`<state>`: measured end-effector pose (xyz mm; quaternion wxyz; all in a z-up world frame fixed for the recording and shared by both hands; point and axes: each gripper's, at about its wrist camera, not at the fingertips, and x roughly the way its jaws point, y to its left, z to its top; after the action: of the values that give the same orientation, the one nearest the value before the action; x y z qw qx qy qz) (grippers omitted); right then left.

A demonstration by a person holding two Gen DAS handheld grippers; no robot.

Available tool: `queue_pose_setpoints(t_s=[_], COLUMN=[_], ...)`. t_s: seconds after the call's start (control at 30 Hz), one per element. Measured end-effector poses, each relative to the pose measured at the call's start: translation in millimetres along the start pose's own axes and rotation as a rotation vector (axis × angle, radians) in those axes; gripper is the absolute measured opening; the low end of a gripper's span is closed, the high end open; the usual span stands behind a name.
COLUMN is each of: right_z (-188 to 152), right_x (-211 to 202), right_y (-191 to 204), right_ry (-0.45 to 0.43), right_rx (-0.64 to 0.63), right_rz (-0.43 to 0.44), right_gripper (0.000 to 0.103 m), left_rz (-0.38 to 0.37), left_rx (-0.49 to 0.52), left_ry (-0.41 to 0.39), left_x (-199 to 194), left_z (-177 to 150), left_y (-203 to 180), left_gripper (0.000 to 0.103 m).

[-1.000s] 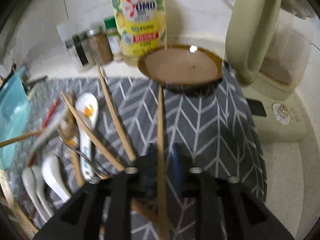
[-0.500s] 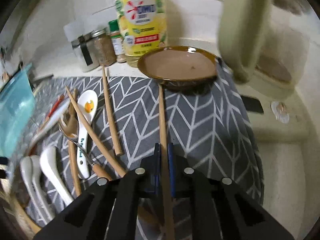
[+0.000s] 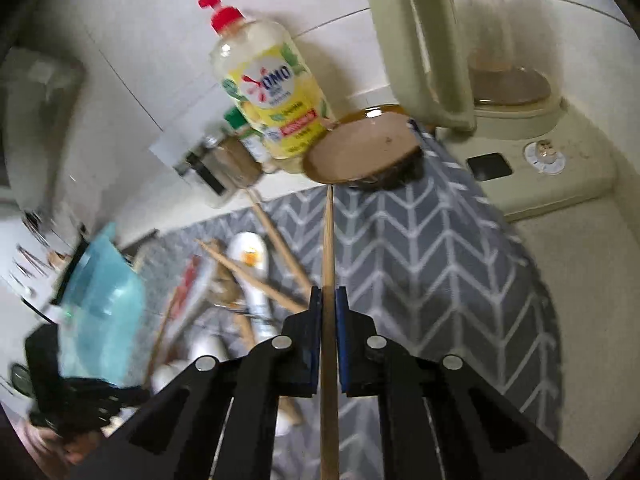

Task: Organize utensils
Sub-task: 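Carry chopsticks into the blue drainer basket and open both tools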

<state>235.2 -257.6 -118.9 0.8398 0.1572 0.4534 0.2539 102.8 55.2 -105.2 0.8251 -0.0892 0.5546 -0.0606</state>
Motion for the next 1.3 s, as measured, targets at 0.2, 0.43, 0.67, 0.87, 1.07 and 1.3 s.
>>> queue_pose_setpoints(t_s=[0.2, 0.43, 0.67, 0.87, 1.07, 1.3], right_z=[4.0, 14.1, -1.8, -39.8, -65.8, -80.0], right_x=[-25.9, -26.4, 33.5, 116.4, 157.3, 166.2], right_y=[36.1, 125.3, 266.5, 341.1, 371.3, 384.7], right_ry=[-0.04, -0.03, 0.077, 0.233, 0.34, 0.423], right_rx=[0.062, 0.02, -0.037, -0.041, -0.103, -0.233], right_rz=[0.095, 0.238, 0.386, 0.265, 0.115, 0.017], right_gripper=[0.007, 0.007, 0.007, 0.007, 0.008, 0.009], left_rz=[-0.045, -0.001, 0.17, 0.161, 0.122, 0.139], left_rx=[-0.031, -0.105, -0.163, -0.193, -0.211, -0.212], left_ry=[-0.11, -0.27, -0.25, -0.114, -0.024, -0.032], left_x=[-56.0, -140.5, -154.6, -119.8, -95.2, -97.2], left_z=[7.0, 25.1, 17.3, 5.7, -1.4, -7.3], left_y=[0.6, 47.1, 153.8, 212.4, 228.0, 223.3], left_gripper=[0.007, 0.007, 0.007, 0.007, 0.008, 0.022])
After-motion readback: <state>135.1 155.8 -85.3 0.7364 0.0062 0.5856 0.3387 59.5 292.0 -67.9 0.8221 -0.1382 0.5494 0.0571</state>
